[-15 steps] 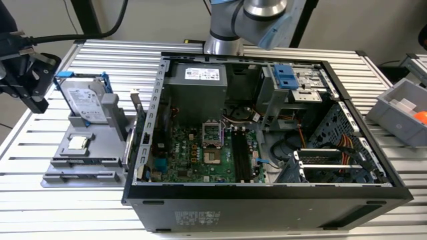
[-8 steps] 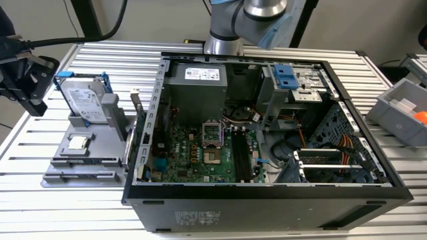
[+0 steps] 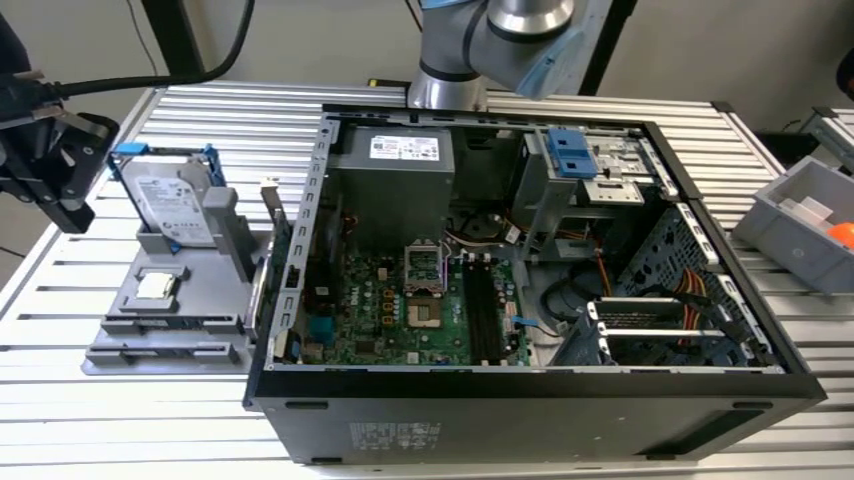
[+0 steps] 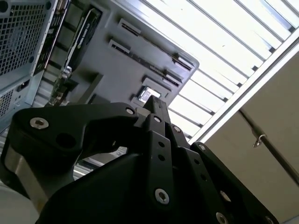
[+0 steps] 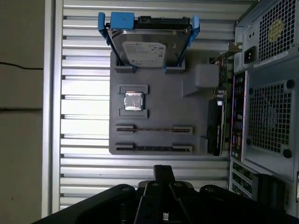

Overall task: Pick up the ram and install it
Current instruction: 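Pick up the ram and move it above insertion slot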

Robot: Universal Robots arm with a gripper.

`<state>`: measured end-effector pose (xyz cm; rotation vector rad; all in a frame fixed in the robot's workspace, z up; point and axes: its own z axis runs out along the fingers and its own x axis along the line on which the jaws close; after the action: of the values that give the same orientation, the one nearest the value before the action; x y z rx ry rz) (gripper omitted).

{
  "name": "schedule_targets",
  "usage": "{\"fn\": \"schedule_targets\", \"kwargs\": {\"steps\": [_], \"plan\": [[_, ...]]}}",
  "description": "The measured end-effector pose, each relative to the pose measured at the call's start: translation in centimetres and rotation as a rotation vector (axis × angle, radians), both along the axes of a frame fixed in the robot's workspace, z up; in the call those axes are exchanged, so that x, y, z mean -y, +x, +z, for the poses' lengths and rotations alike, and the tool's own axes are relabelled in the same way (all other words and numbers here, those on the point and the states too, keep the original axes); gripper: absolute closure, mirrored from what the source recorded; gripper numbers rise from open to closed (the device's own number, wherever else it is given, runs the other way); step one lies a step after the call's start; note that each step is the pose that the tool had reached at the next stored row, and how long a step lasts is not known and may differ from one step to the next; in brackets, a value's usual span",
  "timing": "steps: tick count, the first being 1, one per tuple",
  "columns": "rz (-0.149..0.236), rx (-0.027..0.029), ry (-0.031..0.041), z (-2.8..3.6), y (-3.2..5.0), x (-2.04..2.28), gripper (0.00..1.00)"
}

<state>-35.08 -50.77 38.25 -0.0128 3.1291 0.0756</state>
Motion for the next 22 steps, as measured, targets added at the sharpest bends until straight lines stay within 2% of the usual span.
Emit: {"fn": "schedule_targets", "kwargs": {"steps": [22], "plan": [[-0.002,0.0001,0.0001,-0.01,0.00,0.02,1.00]]}}
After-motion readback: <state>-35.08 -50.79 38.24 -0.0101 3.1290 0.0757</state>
